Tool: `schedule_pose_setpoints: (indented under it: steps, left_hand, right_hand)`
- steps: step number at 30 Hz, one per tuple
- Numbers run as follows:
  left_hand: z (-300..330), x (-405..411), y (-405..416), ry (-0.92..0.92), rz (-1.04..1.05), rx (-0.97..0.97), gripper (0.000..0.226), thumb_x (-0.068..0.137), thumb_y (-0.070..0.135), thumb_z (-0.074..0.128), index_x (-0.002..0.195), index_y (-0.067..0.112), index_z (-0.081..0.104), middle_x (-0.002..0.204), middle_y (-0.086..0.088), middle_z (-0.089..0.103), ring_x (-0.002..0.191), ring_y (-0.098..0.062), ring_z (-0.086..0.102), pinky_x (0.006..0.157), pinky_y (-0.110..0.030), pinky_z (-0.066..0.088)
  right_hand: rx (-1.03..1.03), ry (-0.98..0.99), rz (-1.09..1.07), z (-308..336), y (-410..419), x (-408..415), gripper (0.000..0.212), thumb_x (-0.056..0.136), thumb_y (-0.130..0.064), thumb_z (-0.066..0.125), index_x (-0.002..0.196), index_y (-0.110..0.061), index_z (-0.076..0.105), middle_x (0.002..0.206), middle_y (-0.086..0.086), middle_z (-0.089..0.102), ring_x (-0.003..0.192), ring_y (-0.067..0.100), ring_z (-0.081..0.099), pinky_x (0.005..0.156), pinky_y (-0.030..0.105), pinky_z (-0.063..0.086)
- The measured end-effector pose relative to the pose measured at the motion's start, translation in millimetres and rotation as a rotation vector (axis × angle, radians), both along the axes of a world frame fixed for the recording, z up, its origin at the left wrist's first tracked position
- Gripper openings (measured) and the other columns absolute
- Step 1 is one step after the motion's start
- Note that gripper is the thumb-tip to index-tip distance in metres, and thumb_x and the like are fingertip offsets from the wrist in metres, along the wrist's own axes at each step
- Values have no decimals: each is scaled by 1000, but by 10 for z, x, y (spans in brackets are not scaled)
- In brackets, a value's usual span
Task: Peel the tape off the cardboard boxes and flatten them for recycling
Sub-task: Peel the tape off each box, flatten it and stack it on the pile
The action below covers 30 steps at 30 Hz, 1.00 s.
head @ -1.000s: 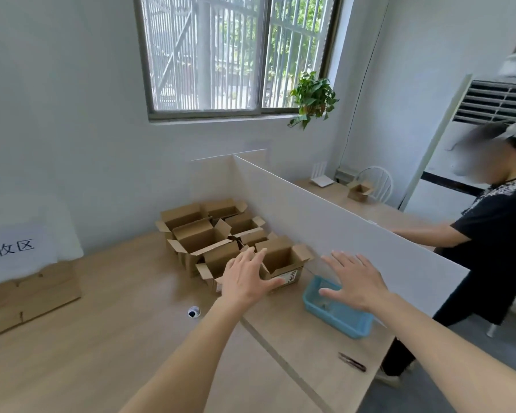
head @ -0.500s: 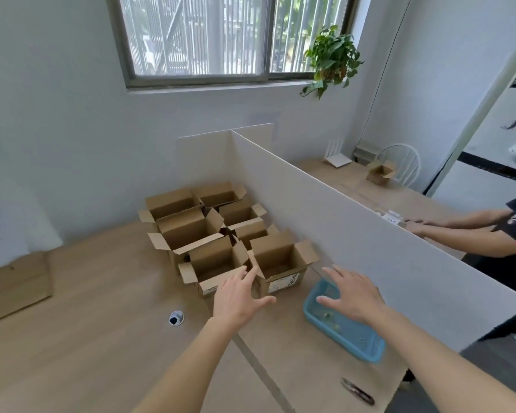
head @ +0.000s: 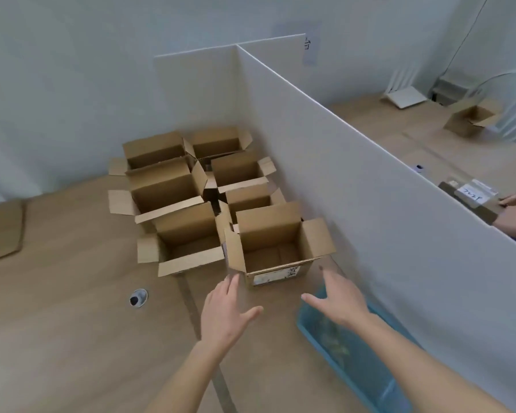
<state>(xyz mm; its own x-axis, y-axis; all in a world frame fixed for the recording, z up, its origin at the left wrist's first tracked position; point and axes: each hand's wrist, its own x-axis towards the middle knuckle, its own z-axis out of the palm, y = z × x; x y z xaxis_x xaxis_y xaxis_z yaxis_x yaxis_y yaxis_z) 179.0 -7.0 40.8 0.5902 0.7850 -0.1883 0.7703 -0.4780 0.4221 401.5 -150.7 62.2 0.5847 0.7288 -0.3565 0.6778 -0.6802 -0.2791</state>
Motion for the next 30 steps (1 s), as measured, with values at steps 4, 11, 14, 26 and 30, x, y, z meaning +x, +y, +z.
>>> schedule_pose_setpoints:
  steps: [4, 11, 14, 26, 30]
  left_hand:
    - [-303, 296, 139, -71, 107, -58, 84, 80, 66, 70, 148, 25, 42, 151, 0, 50, 137, -23, 47, 109, -35, 40]
    - [-505, 448, 106, -204, 254, -149, 88, 75, 70, 70, 147, 26, 48, 156, 3, 46, 143, -17, 40, 112, -37, 41]
    - [-316, 385, -40, -321, 304, -201, 109, 64, 88, 59, 157, 39, 28, 162, 10, 35, 148, -16, 34, 114, -42, 38]
    - [994, -440, -562, -794, 150, -525, 98, 70, 72, 80, 142, 76, 14, 132, 44, 51, 121, 13, 51, 102, -24, 46]
    - [1422, -932, -638, -881, 214, -521, 91, 65, 74, 80, 136, 79, 23, 141, 23, 55, 129, -8, 54, 110, -43, 47]
  right_hand:
    - [87, 125, -79, -447, 247, 194, 104, 83, -73, 62, 160, -18, 20, 164, 0, 30, 146, 24, 38, 114, 40, 39]
    - [357, 348, -189, -655, 309, 217, 56, 82, -59, 72, 128, -53, 40, 132, -26, 54, 129, 14, 54, 91, 35, 46]
    - [443, 356, -156, -387, 229, 159, 55, 81, -57, 73, 122, -63, 36, 120, -34, 55, 121, 5, 55, 87, 33, 44]
    - [730, 304, -132, 1110, -296, -659, 68, 68, -82, 69, 127, -52, 50, 116, -30, 65, 106, -9, 61, 94, 35, 56]
    - [622, 156, -2, 1538, -499, -1071, 80, 73, -78, 69, 141, -59, 30, 130, -34, 50, 112, -11, 53, 97, 37, 51]
